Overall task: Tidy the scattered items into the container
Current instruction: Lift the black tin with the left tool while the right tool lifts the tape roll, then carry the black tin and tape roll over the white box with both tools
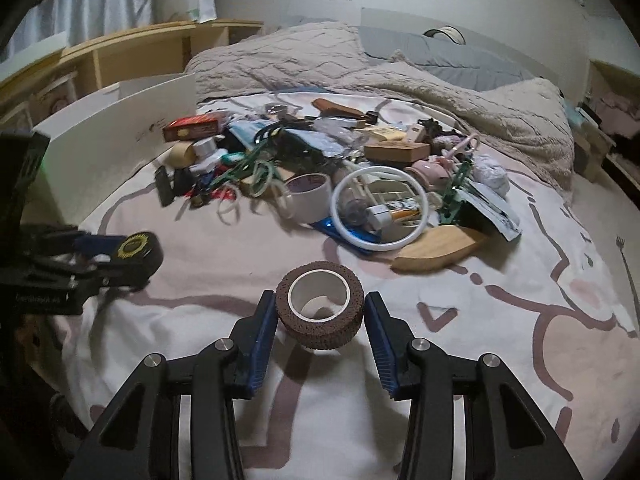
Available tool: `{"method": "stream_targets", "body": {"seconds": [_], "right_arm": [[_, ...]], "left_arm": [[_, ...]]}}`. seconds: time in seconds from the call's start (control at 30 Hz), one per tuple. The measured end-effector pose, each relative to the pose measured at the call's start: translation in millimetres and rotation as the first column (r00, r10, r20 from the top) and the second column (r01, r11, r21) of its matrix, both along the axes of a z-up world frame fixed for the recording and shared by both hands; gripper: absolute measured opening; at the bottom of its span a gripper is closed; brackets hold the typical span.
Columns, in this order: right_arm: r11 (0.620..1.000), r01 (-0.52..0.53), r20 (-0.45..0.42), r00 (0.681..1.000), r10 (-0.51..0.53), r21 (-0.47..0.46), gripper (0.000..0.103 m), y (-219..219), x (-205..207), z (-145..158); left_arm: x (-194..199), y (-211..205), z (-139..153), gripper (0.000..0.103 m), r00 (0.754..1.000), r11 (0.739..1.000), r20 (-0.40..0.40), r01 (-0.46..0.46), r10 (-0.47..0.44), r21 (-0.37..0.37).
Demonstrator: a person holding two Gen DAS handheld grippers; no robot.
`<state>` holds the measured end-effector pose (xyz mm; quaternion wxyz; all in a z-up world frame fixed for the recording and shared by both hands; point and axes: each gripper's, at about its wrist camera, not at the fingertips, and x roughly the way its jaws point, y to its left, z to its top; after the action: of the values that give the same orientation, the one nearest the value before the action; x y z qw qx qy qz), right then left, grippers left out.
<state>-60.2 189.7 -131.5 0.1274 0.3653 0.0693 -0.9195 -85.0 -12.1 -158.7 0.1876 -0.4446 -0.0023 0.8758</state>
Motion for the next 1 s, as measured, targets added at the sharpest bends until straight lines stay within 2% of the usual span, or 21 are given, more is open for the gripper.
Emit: {"method": "stream_targets", "body": {"seconds": [0.13, 0.57, 0.77, 1.0], "right_arm": [[1.000, -0.010, -0.006, 1.000, 0.010, -0.006, 0.045, -4, 5, 1], [0.999, -0.014, -0.009, 1.000, 0.014, -0.031, 0.045, -9, 6, 8], [0.996, -0.010, -0.030, 1.000, 0.008, -0.085, 0.045, -11, -8, 29], [0.976, -0.036, -0.029, 0.999, 0.030, -0.213, 0.045, -18, -33, 57]], "left_arm": [[3, 2, 3, 0.050, 1.000, 1.000, -0.013, 0.003, -0.004, -0.020], [5, 1, 19, 0.050, 0.999, 1.000, -0.038, 0.003, -0.003, -0.007], [2, 3, 43, 0.050, 0.997, 1.000, -0.081, 0.014, -0.015, -0.014], [-8, -4, 75, 0.050, 0.989, 1.000, -0.149, -0.002, -0.002, -0.021]]}}
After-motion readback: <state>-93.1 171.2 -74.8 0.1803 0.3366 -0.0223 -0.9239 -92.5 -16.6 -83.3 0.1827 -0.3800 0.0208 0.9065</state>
